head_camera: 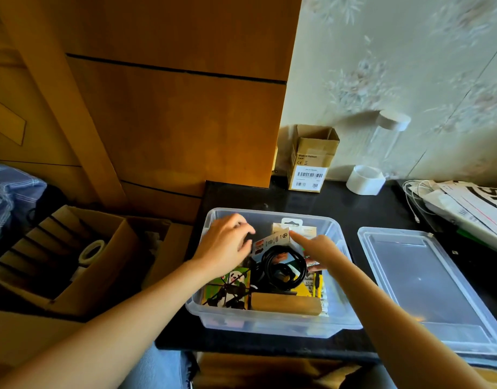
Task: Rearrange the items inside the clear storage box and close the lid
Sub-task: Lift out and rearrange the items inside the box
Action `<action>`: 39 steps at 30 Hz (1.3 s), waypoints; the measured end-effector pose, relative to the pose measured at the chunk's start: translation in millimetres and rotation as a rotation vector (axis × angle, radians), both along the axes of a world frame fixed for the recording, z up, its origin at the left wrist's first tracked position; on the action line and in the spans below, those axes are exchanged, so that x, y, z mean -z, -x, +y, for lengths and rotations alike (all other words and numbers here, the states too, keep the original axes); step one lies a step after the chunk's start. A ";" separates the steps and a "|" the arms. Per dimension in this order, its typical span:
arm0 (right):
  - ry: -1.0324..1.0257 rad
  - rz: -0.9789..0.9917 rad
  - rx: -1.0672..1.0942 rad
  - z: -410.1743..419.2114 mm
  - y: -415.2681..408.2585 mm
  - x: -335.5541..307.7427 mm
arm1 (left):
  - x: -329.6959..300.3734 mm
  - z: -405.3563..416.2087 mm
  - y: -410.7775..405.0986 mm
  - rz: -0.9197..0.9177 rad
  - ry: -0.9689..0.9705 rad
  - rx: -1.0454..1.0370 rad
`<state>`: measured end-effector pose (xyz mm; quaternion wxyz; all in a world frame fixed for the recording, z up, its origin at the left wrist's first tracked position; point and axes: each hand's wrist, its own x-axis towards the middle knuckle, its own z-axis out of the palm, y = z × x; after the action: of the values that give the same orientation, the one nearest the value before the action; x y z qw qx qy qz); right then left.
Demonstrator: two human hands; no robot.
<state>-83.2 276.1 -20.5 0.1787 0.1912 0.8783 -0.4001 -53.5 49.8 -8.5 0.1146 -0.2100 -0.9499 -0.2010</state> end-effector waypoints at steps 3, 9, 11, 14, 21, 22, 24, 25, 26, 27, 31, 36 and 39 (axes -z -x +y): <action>-0.024 -0.005 -0.027 -5.6 3.3 -3.3 | -5.0 30.1 3.0 -0.355 0.016 0.037; -0.088 0.138 0.023 0.6 0.3 -2.2 | 12.9 57.5 10.7 -0.627 0.049 -0.122; -0.120 0.206 0.045 5.5 -3.9 -3.0 | 19.5 55.4 13.1 -0.713 0.012 -0.122; -0.143 0.265 0.075 9.2 -9.3 -3.5 | 20.0 55.2 15.1 -0.767 0.019 -0.090; -0.236 0.327 0.036 -5.3 -15.5 -0.7 | 0.5 75.2 18.0 -0.755 0.433 0.017; -0.253 0.325 0.020 -8.7 -15.8 -1.8 | 2.0 77.3 16.2 -0.740 0.485 0.017; -0.293 0.313 -0.023 -15.9 -15.4 -4.0 | 4.9 76.5 13.4 -0.741 0.508 0.019; -0.315 0.303 -0.043 -19.3 -14.4 -4.5 | 5.1 73.7 13.1 -0.760 0.487 0.024; -0.331 0.291 -0.061 -21.8 -12.9 -4.7 | 5.8 69.9 13.6 -0.788 0.445 0.022; -0.335 0.279 -0.076 -23.7 -11.1 -5.0 | 7.1 65.8 14.3 -0.805 0.386 -0.001; -0.253 0.191 -0.174 -23.0 -3.4 -4.0 | 5.8 57.3 13.9 -0.599 0.129 -0.188; -0.108 0.119 -0.213 -5.8 -5.6 3.2 | -0.3 63.3 22.6 -0.426 -0.100 -0.177; -0.321 0.018 -0.286 3.6 -11.2 8.3 | -2.4 68.4 28.7 -0.436 -0.033 -0.103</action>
<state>-72.0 279.7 -28.8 0.1931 0.0869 0.9505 -0.2272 -82.2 118.2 -6.1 -0.0800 -0.1110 -0.9582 -0.2512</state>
